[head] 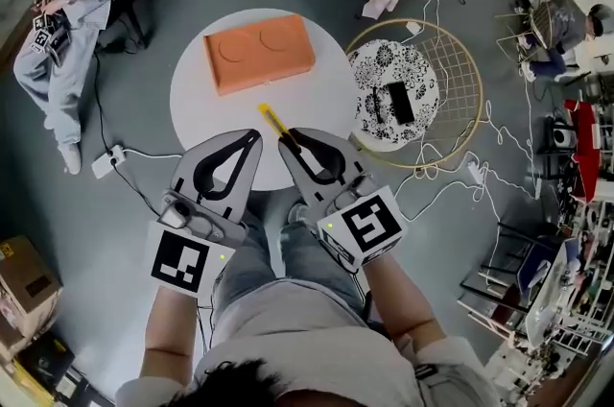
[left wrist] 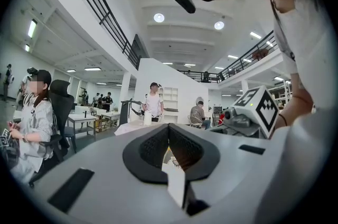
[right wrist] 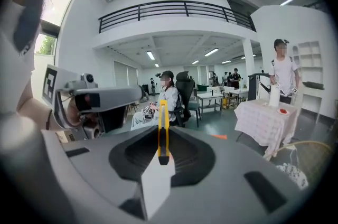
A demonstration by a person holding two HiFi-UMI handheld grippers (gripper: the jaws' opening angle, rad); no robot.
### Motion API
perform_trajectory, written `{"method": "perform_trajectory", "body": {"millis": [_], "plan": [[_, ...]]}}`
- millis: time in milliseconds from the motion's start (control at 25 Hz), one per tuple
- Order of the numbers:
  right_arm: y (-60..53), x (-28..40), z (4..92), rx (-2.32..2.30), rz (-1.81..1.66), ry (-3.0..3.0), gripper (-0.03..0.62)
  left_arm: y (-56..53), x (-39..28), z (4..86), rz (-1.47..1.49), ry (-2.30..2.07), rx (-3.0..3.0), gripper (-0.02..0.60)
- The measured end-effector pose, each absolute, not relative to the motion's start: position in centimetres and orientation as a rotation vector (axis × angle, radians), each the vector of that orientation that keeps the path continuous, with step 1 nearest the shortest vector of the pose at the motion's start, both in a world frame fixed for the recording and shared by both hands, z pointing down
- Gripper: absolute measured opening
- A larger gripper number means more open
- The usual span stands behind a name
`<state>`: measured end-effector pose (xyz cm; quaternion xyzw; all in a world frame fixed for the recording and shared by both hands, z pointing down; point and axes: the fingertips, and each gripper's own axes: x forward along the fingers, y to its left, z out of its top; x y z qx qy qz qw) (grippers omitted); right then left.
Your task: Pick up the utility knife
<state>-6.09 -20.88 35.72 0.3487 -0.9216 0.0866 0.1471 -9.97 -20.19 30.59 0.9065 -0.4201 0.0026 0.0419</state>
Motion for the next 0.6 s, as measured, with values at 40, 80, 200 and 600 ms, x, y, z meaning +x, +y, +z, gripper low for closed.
{"method": "perform_trajectory", "body": {"millis": [40, 80, 200, 600], "plan": [[-20.4, -5.7, 34.7, 0.996, 0.231, -2.675, 0.067, -19.9, -9.6, 30.3, 0.004, -1.299, 2.774, 0.011], [-20.0, -5.2, 33.8, 0.991, 0.215, -2.695, 0.067, -19.6, -9.2, 29.9, 0.001, -1.312, 2.774, 0.011], [-18.6, -3.9, 31.7, 0.981, 0.173, -2.746, 0.067, -18.5, -8.0, 29.1, -0.004, -1.346, 2.779, 0.011], [-15.1, -0.4, 27.2, 0.887, 0.078, -2.893, 0.067, -15.5, -4.3, 26.6, -0.040, -1.473, 2.762, 0.011]]}}
